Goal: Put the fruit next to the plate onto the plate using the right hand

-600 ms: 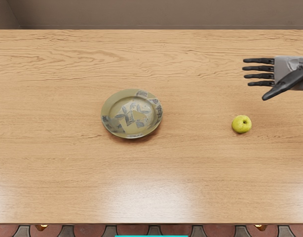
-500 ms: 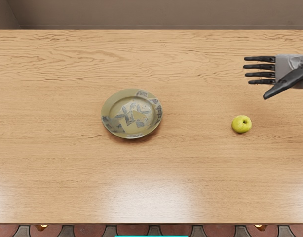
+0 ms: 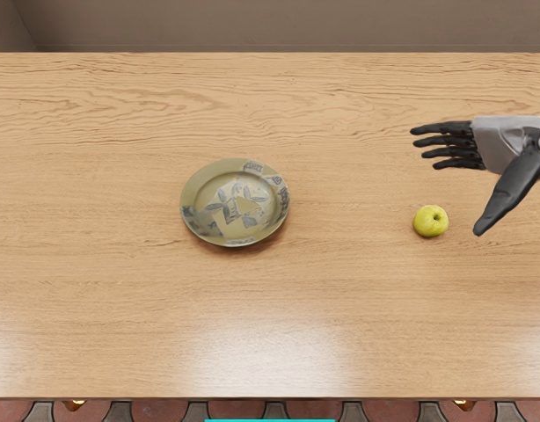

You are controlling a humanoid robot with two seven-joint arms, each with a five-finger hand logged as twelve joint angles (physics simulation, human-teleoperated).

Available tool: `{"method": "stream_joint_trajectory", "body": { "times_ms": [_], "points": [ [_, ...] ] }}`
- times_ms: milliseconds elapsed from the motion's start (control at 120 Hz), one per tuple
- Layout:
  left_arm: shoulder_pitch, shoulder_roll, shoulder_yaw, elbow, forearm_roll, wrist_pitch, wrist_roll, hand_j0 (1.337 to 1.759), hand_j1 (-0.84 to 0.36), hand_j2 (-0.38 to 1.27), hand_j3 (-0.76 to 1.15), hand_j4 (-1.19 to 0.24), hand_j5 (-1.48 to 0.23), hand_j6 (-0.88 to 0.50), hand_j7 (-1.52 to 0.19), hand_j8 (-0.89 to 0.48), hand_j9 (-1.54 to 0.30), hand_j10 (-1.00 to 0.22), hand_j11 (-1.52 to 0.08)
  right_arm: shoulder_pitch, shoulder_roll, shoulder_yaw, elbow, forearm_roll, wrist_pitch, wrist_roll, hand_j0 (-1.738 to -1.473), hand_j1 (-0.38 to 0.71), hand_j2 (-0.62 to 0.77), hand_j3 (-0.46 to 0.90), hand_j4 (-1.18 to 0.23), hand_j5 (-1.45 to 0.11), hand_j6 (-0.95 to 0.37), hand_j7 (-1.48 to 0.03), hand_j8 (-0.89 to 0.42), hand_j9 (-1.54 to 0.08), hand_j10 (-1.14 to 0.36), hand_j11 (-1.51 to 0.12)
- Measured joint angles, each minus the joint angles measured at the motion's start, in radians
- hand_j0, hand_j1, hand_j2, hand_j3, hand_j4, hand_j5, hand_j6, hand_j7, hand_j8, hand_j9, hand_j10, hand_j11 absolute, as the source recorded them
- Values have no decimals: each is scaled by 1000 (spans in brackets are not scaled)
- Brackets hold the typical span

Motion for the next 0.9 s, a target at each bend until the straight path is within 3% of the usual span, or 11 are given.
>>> {"method": "stream_joint_trajectory", "body": {
  "times_ms": [100,317,517,775,900],
  "points": [
    [1,0,0,0,0,0,0,1658,69,47,0,-234,-304,-234,-304,-234,-304,-234,-304,-11,-15,-7,66,-75,-144,22,-1658,-299,-8,0,-46,-57,-47,-57,-47,-57,-46,-57],
    [0,0,0,0,0,0,0,1658,69,47,0,-234,-304,-234,-304,-234,-304,-234,-304,-23,-9,-124,142,-186,-411,24,-1658,-299,-7,0,-48,-57,-50,-57,-49,-57,-48,-57],
    [0,0,0,0,0,0,0,1658,69,47,0,-234,-304,-234,-304,-234,-304,-234,-304,-24,45,-202,158,-219,-524,-12,-1658,-300,-6,0,-49,-58,-51,-57,-50,-57,-49,-57],
    [0,0,0,0,0,0,0,1658,69,47,0,-234,-304,-234,-304,-234,-304,-234,-304,-37,62,-211,159,-224,-662,-23,-1658,-300,-6,0,-49,-58,-51,-57,-50,-57,-49,-57],
    [0,0,0,0,0,0,0,1658,69,47,0,-234,-304,-234,-304,-234,-304,-234,-304,-50,102,-215,160,-225,-774,-81,-1658,-300,-6,0,-49,-57,-51,-57,-49,-57,-48,-57]
  ]
}}
